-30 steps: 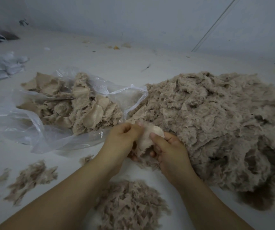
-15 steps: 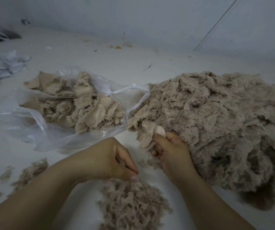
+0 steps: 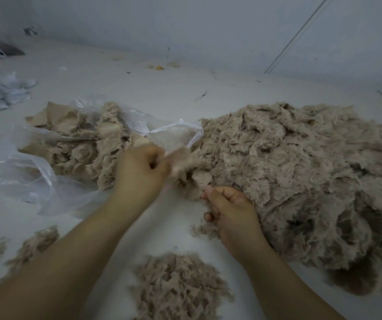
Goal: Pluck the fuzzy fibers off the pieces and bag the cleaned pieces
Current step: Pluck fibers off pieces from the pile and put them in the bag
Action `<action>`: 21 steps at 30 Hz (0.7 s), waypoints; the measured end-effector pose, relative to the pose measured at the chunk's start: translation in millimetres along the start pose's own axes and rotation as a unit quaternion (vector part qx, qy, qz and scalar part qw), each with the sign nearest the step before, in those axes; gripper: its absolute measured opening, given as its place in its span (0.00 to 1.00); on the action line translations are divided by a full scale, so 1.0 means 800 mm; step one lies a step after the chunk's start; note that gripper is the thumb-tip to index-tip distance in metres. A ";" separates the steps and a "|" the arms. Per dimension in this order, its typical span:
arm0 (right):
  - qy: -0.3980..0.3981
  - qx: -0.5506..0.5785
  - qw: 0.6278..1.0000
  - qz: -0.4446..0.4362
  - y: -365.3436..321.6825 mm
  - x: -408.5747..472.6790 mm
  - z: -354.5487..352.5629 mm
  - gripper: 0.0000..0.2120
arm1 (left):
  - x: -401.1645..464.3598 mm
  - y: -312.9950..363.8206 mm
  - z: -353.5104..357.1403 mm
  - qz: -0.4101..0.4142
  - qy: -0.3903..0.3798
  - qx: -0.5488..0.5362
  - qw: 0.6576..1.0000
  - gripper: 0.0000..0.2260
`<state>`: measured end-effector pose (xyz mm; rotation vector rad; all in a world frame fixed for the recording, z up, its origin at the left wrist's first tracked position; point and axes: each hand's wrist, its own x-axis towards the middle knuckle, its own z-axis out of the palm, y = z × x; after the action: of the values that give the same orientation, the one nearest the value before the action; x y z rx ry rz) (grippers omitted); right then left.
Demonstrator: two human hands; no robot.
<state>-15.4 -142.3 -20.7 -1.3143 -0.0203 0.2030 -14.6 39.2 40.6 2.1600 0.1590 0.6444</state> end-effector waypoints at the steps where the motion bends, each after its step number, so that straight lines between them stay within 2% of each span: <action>1: -0.001 -0.005 1.000 0.003 -0.002 0.000 0.002 0.15 | 0.014 -0.006 -0.009 0.034 0.046 0.040 0.998 0.05; 3: -0.002 -0.015 1.000 0.008 -0.003 0.000 0.003 0.15 | 0.037 -0.022 -0.021 0.096 0.078 0.157 0.980 0.02; 4: 0.000 -0.020 1.000 0.011 -0.003 0.000 0.003 0.15 | 0.045 -0.032 -0.023 0.119 0.058 0.253 0.958 0.01; 6: 0.001 -0.019 1.000 0.014 -0.002 0.001 0.004 0.16 | 0.052 -0.047 -0.021 0.120 -0.023 0.439 0.890 0.05; 8: 0.000 -0.015 1.000 0.013 -0.002 0.000 0.004 0.15 | 0.051 -0.052 -0.018 0.101 -0.104 0.506 0.850 0.07; 11: 0.004 -0.011 1.000 0.015 0.000 0.001 0.002 0.13 | 0.047 -0.049 -0.017 0.108 -0.124 0.495 0.853 0.08; 14: 0.006 -0.016 1.000 0.017 0.001 0.001 0.002 0.12 | 0.034 -0.031 -0.018 0.146 -0.057 0.479 0.864 0.10; 16: 0.006 -0.019 1.000 0.020 0.000 0.001 0.002 0.11 | 0.021 -0.008 -0.009 0.204 -0.019 0.431 0.879 0.10; 18: 0.006 -0.017 1.000 0.019 0.000 0.001 0.002 0.11 | 0.007 0.005 0.014 0.252 -0.070 0.357 0.897 0.09; 21: 0.007 -0.008 1.000 0.012 -0.002 0.000 0.004 0.12 | -0.011 0.008 0.050 0.211 -0.206 0.297 0.908 0.14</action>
<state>-15.8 -139.9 -18.7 -1.3331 0.0045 0.2140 -2.5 3.8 22.0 2.9103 -0.4048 0.3773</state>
